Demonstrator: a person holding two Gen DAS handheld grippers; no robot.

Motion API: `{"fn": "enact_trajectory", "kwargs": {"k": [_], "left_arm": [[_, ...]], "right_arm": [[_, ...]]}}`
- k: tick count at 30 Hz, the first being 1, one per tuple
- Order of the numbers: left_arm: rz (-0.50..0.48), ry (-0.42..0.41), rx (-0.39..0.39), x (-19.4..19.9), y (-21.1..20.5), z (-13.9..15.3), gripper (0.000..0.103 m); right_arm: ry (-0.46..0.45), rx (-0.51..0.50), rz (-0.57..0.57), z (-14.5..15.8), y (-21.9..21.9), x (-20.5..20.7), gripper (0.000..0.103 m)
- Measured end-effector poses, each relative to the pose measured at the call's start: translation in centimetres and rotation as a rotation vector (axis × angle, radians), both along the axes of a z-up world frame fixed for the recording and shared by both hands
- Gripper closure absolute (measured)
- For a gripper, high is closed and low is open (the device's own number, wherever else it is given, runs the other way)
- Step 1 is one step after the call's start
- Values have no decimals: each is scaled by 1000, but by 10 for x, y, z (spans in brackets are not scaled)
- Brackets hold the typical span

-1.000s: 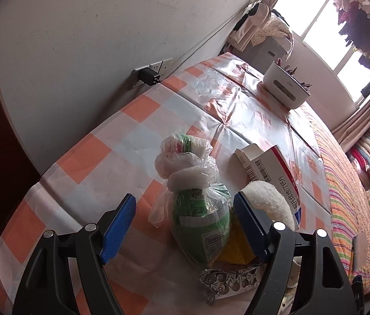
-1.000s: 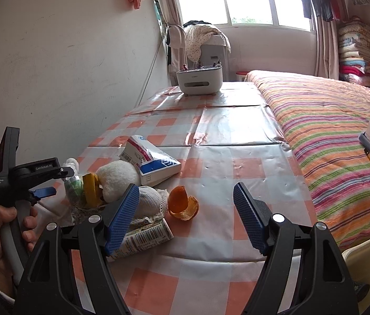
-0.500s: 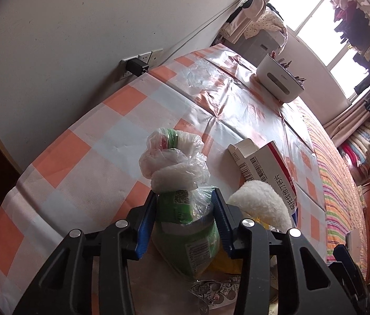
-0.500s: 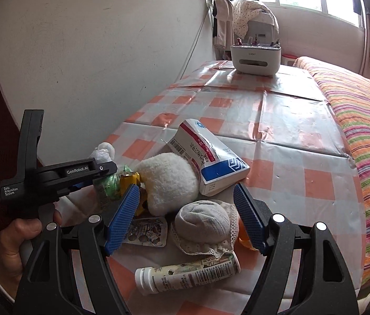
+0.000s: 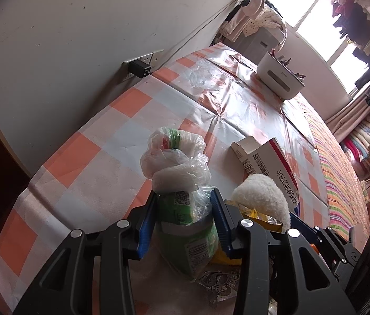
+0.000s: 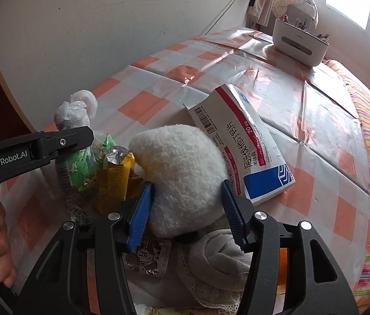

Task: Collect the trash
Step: 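Carry the white plush and wrapped green bottle over to the cream bin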

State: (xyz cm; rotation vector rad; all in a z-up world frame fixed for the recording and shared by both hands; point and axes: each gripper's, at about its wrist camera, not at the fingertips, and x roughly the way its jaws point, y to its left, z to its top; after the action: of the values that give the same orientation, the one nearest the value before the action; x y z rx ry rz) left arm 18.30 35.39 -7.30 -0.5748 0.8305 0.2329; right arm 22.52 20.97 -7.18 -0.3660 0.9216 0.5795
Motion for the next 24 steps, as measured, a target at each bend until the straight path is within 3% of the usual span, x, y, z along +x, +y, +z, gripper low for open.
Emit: {"fn": "enact_trajectory", "kwargs": {"k": [5,8,24], "left_arm": [[4,-9,11,-3,0,4,63],[7,-18,36,-7,-2,8,63],[-29,-126,149,-36,-38,46,64]], "right_arm": [[-18,3,8,-1,1,2,67],[-27,26,4,1,-6,-3,72],[-56,294,-107,38,-91,-69,74]]}}
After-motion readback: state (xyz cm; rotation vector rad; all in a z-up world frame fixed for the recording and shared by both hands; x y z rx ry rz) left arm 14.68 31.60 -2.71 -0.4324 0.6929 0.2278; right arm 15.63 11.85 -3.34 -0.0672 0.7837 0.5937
